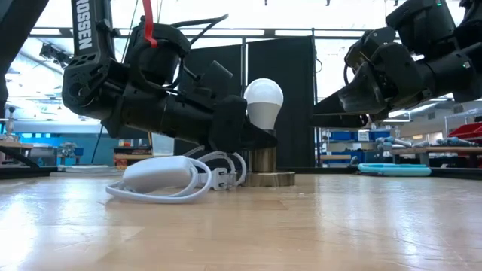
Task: Screw lightbulb
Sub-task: Insert the white lightbulb into the silver lamp
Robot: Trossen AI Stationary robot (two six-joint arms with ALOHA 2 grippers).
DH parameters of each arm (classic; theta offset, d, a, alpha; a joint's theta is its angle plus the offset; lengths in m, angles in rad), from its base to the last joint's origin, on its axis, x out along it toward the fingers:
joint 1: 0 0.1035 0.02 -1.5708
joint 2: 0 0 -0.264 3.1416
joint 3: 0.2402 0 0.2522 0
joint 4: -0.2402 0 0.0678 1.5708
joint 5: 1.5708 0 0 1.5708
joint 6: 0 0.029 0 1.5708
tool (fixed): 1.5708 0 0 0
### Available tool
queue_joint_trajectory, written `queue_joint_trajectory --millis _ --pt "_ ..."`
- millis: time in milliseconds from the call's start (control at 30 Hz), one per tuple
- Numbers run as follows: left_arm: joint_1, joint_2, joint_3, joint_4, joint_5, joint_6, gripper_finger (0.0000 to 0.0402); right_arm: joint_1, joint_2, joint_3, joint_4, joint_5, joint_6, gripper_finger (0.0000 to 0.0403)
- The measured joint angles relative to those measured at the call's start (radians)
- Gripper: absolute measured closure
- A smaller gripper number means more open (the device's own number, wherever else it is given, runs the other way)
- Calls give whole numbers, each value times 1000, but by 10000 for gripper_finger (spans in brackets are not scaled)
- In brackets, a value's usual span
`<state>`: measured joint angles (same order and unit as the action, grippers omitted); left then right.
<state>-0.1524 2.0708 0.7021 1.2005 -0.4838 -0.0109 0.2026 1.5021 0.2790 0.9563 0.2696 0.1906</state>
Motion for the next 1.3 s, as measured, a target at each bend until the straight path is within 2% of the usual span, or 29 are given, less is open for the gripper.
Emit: queue_joint_trajectory --millis 433,767,1000,1200,1300 --pt "2 -1 1 -67 14 -17 170 6 3 0 46 -1 16 95" --pt "2 -2 2 -67 9 -8 221 8 50 13 75 -12 46 95" --pt "2 -2 3 -67 9 -15 219 -26 51 51 76 -4 -74 95" --pt "2 -2 9 -73 8 -18 218 -128 111 85 75 -206 -65 95" --pt "2 -2 14 -75 18 -18 218 -162 168 114 73 -269 -70 95"
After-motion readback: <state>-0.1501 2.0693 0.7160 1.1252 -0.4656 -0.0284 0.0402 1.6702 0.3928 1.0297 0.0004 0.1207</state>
